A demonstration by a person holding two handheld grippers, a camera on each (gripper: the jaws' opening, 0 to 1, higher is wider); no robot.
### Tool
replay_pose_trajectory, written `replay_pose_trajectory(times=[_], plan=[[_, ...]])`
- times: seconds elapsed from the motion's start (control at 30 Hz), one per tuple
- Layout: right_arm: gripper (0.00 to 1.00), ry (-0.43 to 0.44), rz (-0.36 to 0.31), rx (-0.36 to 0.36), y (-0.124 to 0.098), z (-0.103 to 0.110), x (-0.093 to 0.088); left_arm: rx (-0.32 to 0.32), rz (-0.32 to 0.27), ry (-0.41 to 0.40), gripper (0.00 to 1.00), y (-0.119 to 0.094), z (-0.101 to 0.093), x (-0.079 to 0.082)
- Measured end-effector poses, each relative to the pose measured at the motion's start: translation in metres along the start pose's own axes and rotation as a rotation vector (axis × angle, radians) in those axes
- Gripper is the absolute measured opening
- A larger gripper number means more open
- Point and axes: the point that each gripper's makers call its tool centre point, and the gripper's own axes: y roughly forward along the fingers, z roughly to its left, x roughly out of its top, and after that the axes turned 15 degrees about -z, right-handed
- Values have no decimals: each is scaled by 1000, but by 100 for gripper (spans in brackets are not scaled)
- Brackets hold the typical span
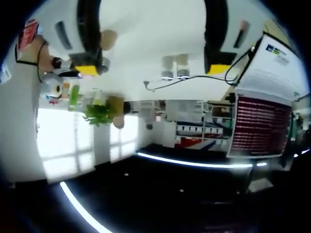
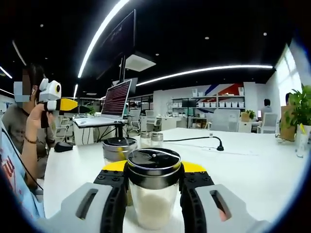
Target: Rotate the seasoning bottle until the label or dispensing opening points toward the visible target arrow and the bottle remains upright within the marked orientation range
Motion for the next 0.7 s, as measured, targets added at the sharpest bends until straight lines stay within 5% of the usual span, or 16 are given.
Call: replay_pose_trajectory(times=[0.7], plan=[[40,-29,-21,-142,1,-7,0,27,-16,7,90,-3,7,6]])
